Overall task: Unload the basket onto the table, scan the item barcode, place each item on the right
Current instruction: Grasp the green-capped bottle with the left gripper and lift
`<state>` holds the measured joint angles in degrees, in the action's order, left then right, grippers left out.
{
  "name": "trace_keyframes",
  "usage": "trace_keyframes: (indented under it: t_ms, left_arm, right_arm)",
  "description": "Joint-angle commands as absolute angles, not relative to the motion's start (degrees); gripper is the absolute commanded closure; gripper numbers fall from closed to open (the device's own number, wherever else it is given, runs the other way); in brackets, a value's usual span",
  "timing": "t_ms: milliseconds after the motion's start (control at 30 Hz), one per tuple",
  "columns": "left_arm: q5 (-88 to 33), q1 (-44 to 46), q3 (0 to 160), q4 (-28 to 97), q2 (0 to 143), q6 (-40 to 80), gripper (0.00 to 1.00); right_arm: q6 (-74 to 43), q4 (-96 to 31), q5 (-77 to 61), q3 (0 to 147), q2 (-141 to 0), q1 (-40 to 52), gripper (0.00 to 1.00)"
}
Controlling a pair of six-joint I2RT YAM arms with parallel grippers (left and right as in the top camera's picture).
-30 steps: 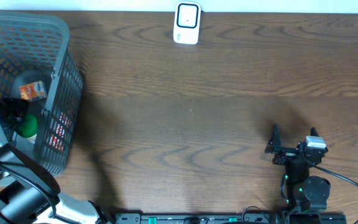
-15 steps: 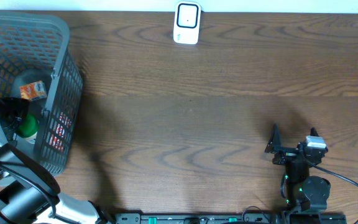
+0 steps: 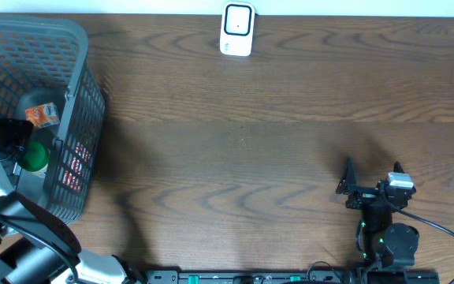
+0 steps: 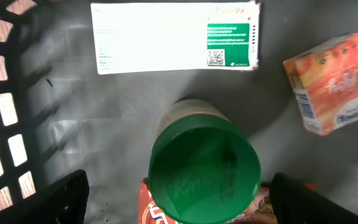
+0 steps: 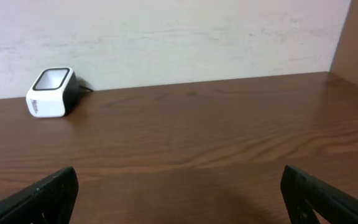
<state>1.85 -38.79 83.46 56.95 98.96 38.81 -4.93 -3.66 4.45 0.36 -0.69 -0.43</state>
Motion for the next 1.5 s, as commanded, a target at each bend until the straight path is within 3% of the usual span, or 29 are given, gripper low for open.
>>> trace_keyframes:
  t_ms: [0,1100,1200,1400,1467]
  left_arm:
    - [1.93,-38.65,83.48,57.08,97.95,39.09,0.09]
    - [1.96,-37.67,83.46,55.42,111.00,35.16,0.09]
    - [1.96,-37.67,83.46,55.81,111.26,35.18,0.13]
    - [1.93,-37.69,83.48,56.64,111.15,34.70,0.44]
    - [1.91,-37.69,83.48,56.90,111.09,34.54,0.46]
  right_arm:
    - [-4.21,-3.88,4.38,0.30,-0.40,-0.27,0.01]
    - [-4.21,-3.88,4.40,0.30,-0.40,-0.27,0.01]
    - [-4.21,-3.88,4.38,0.30,-0.40,-0.27,0.01]
    - [-4.21,-3.88,4.38,0.30,-0.40,-0.27,0.01]
    - [-4.21,-3.90,4.40,0.30,-0.40,-0.27,0.01]
